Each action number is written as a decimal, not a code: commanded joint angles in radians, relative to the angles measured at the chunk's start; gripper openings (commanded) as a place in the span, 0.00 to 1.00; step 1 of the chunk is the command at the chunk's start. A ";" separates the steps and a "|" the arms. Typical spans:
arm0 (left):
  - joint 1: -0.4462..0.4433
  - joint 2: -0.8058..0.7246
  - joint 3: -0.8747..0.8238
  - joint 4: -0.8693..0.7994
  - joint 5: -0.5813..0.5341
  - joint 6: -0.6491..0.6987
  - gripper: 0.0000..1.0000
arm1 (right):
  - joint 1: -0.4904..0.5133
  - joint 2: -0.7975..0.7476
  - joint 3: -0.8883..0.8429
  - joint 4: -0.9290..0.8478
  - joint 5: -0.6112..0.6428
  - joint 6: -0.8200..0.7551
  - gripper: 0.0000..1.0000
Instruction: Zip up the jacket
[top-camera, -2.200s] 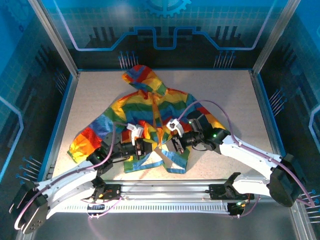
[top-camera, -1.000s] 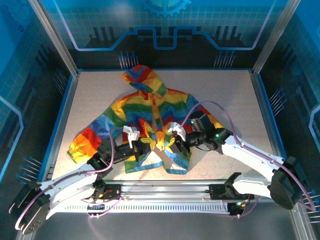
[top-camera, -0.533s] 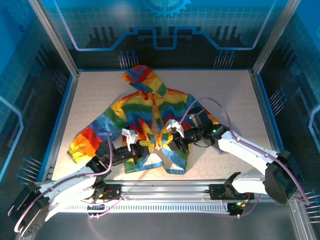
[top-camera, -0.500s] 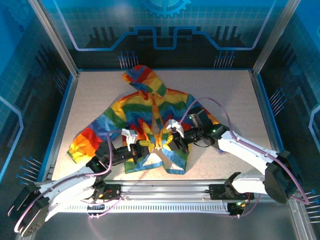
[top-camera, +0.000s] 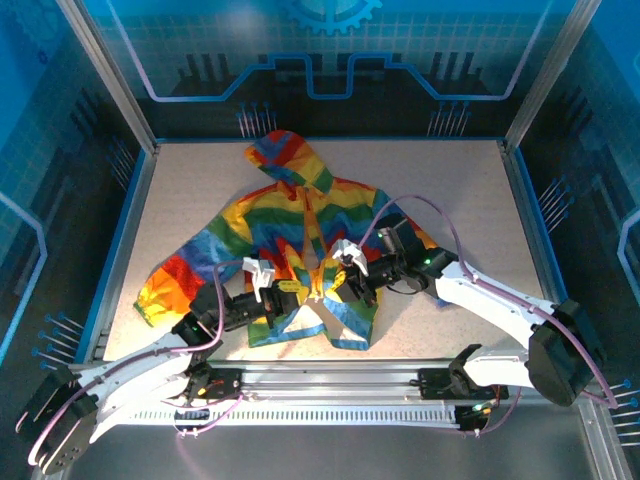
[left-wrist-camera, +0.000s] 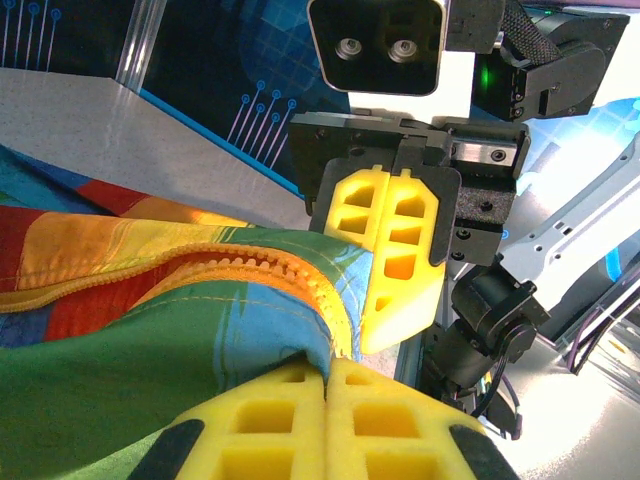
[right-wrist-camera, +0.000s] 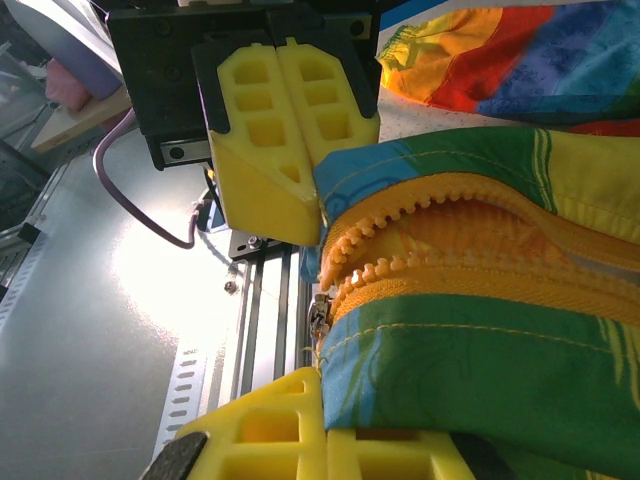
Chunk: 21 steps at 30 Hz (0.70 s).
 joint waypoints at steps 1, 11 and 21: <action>-0.008 0.006 -0.011 0.056 -0.003 0.014 0.00 | -0.010 0.009 0.019 0.041 -0.048 0.011 0.00; -0.009 0.011 -0.013 0.056 -0.007 0.017 0.00 | -0.010 0.006 0.018 0.075 -0.043 0.038 0.00; -0.010 0.013 -0.008 0.056 -0.015 0.026 0.00 | -0.010 0.002 0.014 0.087 -0.021 0.060 0.00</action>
